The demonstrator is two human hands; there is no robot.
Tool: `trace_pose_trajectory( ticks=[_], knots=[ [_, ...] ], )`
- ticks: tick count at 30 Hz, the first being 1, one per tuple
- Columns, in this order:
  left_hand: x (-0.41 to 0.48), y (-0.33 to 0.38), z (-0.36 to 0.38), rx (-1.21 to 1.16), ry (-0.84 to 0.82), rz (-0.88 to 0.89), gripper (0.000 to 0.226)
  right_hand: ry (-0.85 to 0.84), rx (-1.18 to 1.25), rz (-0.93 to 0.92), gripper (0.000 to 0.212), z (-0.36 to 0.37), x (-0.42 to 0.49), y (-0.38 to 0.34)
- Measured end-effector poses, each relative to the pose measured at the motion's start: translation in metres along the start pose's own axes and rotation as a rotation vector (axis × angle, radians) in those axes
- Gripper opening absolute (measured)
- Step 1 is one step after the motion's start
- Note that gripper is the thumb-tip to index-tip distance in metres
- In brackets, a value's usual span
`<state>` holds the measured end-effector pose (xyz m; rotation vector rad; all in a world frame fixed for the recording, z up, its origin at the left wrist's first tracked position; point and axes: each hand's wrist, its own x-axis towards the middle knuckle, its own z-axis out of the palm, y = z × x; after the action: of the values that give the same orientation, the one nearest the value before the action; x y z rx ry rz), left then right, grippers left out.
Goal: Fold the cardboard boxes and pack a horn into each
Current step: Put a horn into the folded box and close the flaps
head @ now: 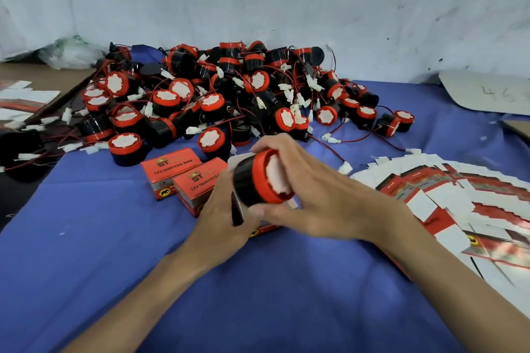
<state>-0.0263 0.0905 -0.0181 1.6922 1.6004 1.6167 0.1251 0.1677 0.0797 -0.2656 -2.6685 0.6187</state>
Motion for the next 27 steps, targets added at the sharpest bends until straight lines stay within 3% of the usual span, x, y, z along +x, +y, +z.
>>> trace_pose_trajectory(
  ticks=[4, 9, 12, 14, 18, 23, 25, 27],
  knots=[
    [-0.003, 0.001, -0.001, -0.095, 0.015, -0.042, 0.058, -0.066, -0.126, 0.023, 0.065, 0.021, 0.016, 0.003],
    [-0.002, 0.001, -0.007, -0.049, 0.010, -0.104, 0.055, -0.023, -0.585, 0.146, 0.077, 0.020, 0.004, 0.027],
    [-0.003, 0.003, -0.008, -0.084, -0.011, -0.110, 0.053, -0.026, -0.540, 0.153, 0.070, 0.028, 0.000, 0.029],
    [-0.004, 0.004, -0.009, -0.102, -0.011, -0.112, 0.046, -0.113, -0.490, 0.133, 0.062, 0.038, -0.006, 0.029],
    [-0.004, 0.005, -0.005, -0.002, 0.087, -0.139, 0.030, -0.247, -0.640, 0.101, 0.060, 0.048, -0.012, 0.034],
    [-0.003, 0.004, 0.008, -0.007, 0.137, -0.215, 0.042, -0.341, -0.608, 0.094, 0.070, 0.029, -0.013, 0.029],
    [-0.002, 0.004, 0.006, -0.032, 0.119, -0.223, 0.046, -0.247, -0.629, 0.142, 0.062, 0.010, -0.018, 0.023],
    [0.000, 0.004, 0.005, -0.012, 0.107, -0.232, 0.046, -0.144, -0.744, 0.249, 0.034, -0.014, -0.019, 0.014]
  ],
)
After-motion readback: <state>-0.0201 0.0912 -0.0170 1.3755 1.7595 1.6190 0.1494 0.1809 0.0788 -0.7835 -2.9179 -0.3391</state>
